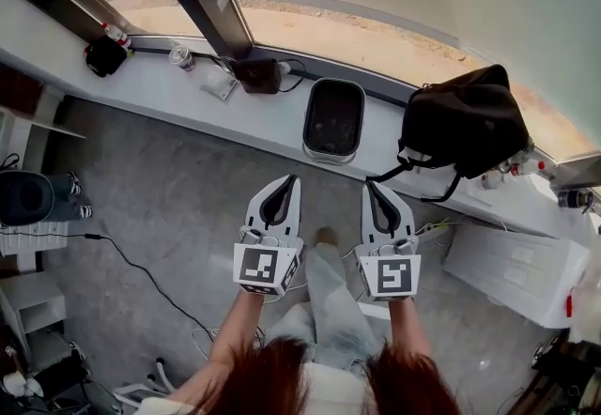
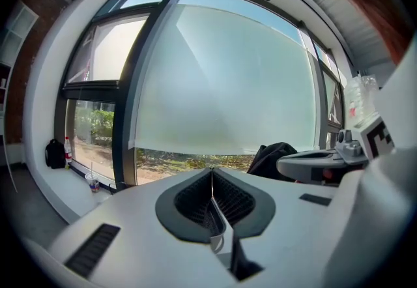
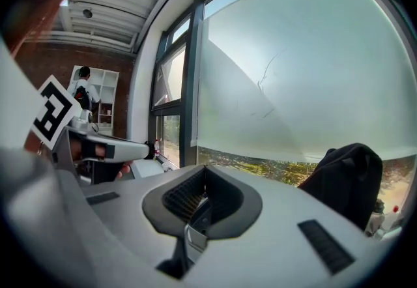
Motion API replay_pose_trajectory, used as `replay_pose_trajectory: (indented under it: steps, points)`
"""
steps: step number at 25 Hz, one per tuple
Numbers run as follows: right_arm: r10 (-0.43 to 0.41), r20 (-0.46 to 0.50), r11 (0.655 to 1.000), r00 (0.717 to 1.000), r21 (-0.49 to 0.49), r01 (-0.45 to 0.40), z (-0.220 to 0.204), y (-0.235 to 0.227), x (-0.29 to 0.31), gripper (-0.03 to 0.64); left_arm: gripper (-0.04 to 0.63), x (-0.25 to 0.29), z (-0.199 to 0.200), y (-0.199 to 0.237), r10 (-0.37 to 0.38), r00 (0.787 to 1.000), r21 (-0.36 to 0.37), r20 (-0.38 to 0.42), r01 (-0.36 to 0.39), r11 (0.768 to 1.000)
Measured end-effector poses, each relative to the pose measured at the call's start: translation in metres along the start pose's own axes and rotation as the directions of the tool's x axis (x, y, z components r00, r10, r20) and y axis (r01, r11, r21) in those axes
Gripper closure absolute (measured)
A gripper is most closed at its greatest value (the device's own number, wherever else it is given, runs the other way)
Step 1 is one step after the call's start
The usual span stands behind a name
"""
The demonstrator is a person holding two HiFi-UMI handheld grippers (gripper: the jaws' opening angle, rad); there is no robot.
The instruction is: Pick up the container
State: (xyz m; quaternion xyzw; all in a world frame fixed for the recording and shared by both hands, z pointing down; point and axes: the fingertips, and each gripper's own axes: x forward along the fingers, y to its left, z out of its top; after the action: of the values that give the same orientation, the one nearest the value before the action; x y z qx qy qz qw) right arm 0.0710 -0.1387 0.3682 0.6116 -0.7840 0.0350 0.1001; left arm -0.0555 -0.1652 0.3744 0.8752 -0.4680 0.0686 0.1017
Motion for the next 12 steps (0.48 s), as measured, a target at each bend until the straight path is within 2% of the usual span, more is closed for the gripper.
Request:
replay_pose_trajectory:
  steps: [5,12]
  points:
    - [0.048,-0.023,0.999,0.999,0.011,-0.047,-0.034,-0.004,0.025,0.592,0.578,0.030,-0.021,0.008,0.013,1.000,-0.011,-0.008,-0.013,1.000]
    - [0.070,-0.093,0.996,0.993,0.058,-0.065,-0.083,-0.011,0.052,0.592,0.578,0.061,-0.060,0.021,0.034,0.999,-0.015,-0.040,-0.034,0.999]
